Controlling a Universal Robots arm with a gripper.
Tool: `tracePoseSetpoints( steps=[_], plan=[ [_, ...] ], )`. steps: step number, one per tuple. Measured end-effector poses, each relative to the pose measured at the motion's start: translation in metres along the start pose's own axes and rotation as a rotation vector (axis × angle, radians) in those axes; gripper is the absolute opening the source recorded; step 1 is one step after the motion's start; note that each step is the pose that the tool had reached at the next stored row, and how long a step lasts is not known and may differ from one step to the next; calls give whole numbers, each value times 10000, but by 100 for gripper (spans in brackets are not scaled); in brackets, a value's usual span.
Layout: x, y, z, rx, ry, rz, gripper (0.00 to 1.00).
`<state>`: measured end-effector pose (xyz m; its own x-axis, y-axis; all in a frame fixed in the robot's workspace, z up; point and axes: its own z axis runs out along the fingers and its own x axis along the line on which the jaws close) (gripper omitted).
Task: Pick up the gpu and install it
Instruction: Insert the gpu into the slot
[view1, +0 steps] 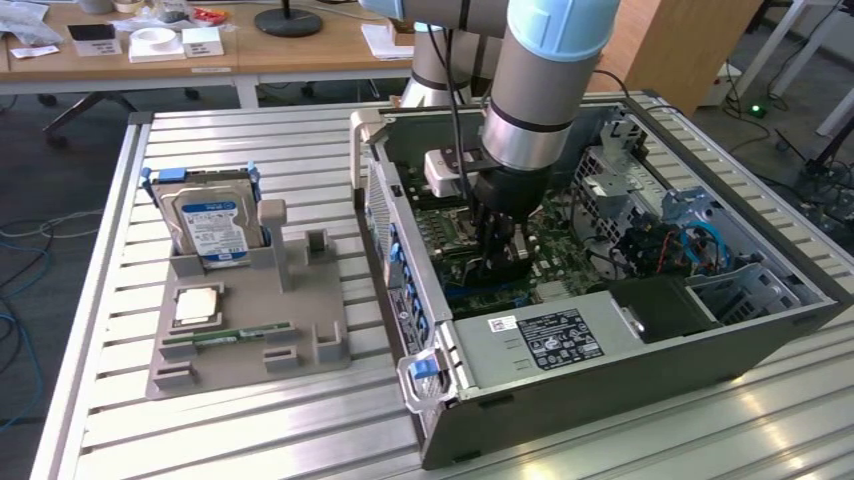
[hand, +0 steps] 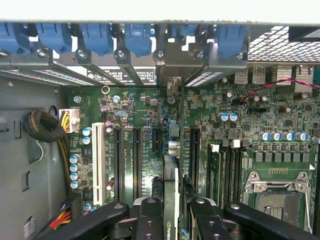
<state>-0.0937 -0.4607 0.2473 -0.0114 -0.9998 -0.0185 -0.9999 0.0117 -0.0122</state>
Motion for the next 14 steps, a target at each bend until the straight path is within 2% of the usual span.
tracePoseSetpoints(
  steps=[7,8,9,11,14],
  plan=[
    [-1,3,4,-3,-11,5,26],
    [0,3,3,2,-6,5,32],
    [0,2,2,2,-4,4,32],
    [0,0,1,1,-1,0,44],
    [0,0,0,0,0,0,50]
  ],
)
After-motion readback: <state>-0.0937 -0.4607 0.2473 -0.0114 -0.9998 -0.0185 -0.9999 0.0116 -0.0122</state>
